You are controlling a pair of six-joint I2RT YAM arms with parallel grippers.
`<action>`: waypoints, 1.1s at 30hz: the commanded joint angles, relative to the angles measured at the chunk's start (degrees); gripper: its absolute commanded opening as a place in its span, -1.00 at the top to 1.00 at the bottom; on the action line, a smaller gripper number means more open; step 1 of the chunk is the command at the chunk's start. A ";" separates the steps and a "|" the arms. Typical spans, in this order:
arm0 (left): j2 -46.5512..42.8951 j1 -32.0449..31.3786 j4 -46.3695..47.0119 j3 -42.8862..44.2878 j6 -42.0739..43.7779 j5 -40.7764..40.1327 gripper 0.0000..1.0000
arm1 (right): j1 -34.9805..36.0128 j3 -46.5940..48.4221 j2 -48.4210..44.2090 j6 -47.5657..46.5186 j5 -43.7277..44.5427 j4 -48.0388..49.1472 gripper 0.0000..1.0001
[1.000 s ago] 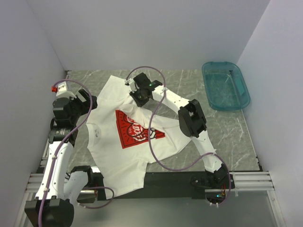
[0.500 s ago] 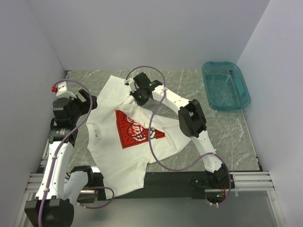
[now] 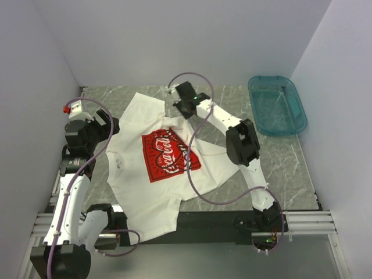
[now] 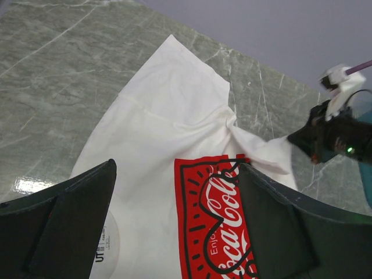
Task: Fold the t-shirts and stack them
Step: Flatten the tshirt out
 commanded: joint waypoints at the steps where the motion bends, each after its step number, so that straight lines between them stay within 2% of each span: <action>1: -0.11 -0.14 1.84 -0.28 0.51 1.42 -0.84 | -6.96 0.80 -5.18 -3.86 12.59 7.37 1.00; 6: -0.11 -0.14 1.66 -0.20 0.59 1.24 -0.84 | -12.94 9.32 -2.64 -6.67 16.02 7.73 1.00; 10: 0.06 -0.14 1.57 -0.20 0.68 0.98 -0.84 | -13.91 9.86 -1.93 -10.18 18.40 12.20 1.00; 15: 0.24 -0.06 1.49 -0.28 0.68 0.71 -0.84 | -15.22 9.76 0.96 -15.99 25.95 20.90 1.00; 16: 0.24 -0.14 1.57 -0.37 0.68 0.63 -0.84 | -16.27 10.81 2.10 -16.34 29.18 23.44 0.95; 18: 0.59 -0.14 1.31 -0.20 0.68 0.45 -0.84 | -16.98 15.29 5.08 -17.13 30.96 24.17 0.67; 19: 0.68 -0.14 1.31 -0.19 0.77 0.45 -0.84 | -17.59 16.18 5.54 -17.57 31.84 24.34 0.33; 20: 0.77 -0.14 1.31 -0.19 0.68 0.54 -0.84 | -17.77 15.92 5.72 -17.75 31.85 24.60 0.28; 26: 1.38 -0.14 1.40 -0.28 0.68 0.98 -0.84 | -19.00 8.80 1.42 -15.66 30.97 25.58 0.25; 27: 1.64 -0.06 1.31 -0.20 0.77 0.98 -0.84 | -19.09 8.89 0.80 -14.51 28.19 24.18 0.24; 29: 2.52 -0.14 1.57 -0.11 0.77 1.76 -0.84 | -19.18 8.19 -2.71 -12.22 20.03 14.80 0.20; 30: 3.05 -0.06 1.57 -0.02 0.77 2.20 -0.84 | -19.10 6.79 -4.90 -12.82 5.37 10.94 0.17; 31: 4.36 -0.06 1.40 0.16 0.68 2.47 -0.84 | -19.09 4.78 -7.01 -14.05 -2.52 4.20 0.06; 33: 6.90 0.12 1.40 0.68 0.25 3.78 -0.84 | -17.79 -4.35 -15.17 -18.79 -21.05 -0.77 -0.02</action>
